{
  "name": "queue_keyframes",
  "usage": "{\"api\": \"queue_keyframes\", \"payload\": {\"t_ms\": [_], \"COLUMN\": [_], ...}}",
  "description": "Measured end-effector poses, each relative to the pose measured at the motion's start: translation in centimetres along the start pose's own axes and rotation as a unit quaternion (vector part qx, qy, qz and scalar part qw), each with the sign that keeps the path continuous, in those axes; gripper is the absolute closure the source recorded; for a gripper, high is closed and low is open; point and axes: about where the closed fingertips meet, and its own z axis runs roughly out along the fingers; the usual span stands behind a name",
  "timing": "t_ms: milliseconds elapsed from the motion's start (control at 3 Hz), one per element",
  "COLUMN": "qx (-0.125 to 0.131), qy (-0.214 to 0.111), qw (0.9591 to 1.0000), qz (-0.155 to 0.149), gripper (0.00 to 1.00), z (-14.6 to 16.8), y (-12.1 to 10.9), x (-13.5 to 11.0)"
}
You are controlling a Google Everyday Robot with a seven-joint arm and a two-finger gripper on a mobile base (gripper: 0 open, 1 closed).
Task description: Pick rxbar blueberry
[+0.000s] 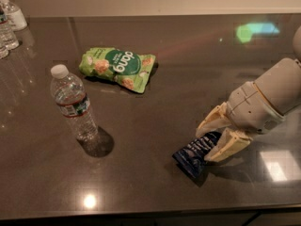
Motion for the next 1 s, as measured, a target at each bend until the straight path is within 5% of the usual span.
{"api": "queue_keyframes", "payload": {"t_ms": [1000], "qx": [0.045], "qy": [0.019], "qw": [0.9986], "qz": [0.019], "gripper": [1.0], "z": [-5.6], "y": [-2.7], "x": [-4.3]}}
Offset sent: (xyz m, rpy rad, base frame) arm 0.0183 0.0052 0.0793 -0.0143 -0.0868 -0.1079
